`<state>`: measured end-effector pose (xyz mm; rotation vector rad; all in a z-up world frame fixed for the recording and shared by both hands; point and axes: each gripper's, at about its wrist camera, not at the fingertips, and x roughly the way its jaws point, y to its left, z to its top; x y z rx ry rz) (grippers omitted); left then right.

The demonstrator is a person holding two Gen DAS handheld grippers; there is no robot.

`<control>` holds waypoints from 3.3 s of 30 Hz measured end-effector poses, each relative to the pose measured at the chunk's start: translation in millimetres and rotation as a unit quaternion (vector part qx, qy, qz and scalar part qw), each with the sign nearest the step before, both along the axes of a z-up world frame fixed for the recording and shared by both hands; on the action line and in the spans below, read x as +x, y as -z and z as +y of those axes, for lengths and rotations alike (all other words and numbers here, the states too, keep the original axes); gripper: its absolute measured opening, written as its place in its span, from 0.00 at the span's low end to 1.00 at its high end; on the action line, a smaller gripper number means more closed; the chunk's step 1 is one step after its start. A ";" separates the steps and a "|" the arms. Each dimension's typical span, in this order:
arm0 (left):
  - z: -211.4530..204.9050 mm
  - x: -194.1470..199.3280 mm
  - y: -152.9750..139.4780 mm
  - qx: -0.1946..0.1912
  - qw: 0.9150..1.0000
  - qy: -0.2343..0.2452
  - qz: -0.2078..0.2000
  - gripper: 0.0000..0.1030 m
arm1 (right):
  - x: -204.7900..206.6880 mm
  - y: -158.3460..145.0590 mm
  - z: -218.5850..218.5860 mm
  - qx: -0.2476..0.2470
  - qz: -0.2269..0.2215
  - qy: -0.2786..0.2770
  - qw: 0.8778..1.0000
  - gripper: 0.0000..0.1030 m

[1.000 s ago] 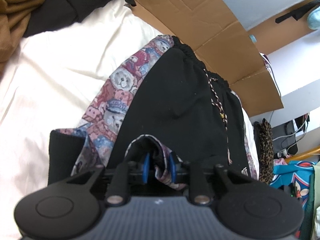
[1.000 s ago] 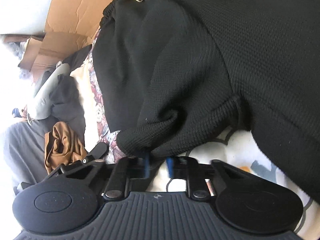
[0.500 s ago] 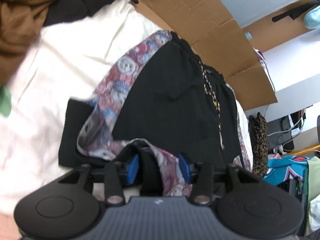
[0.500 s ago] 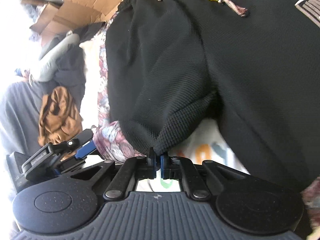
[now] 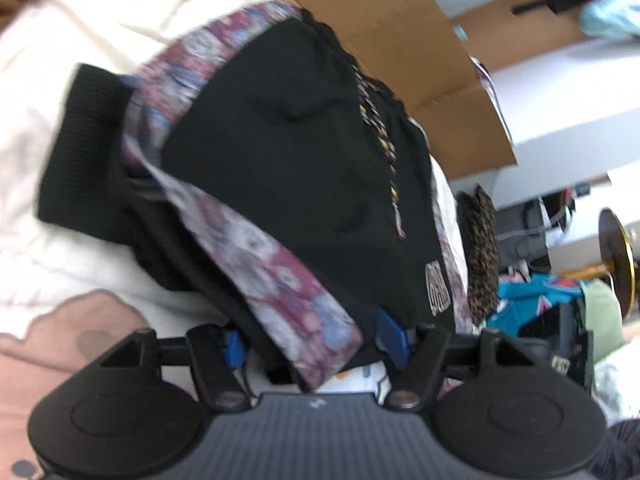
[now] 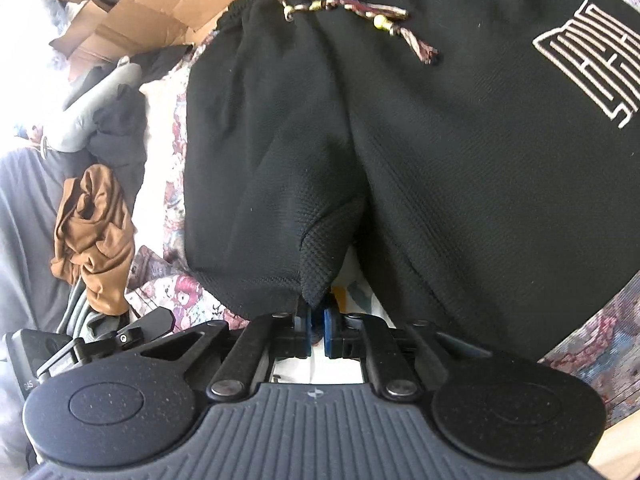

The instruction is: Fold clothes

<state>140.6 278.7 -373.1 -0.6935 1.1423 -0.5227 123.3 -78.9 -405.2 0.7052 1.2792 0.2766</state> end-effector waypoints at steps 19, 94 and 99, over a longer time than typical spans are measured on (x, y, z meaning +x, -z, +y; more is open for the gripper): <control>-4.5 5.9 9.6 0.042 0.997 0.053 -0.023 0.28 | -11.6 14.7 28.3 0.010 0.020 -0.036 0.999 0.30; 143.8 -18.5 -3.1 0.109 0.979 -0.144 0.094 0.33 | -54.2 21.1 -14.2 -0.015 0.071 -0.031 0.997 0.33; 124.9 -19.4 1.3 0.116 0.982 -0.117 0.096 0.33 | -55.0 22.6 -12.2 -0.017 0.070 -0.033 0.997 0.33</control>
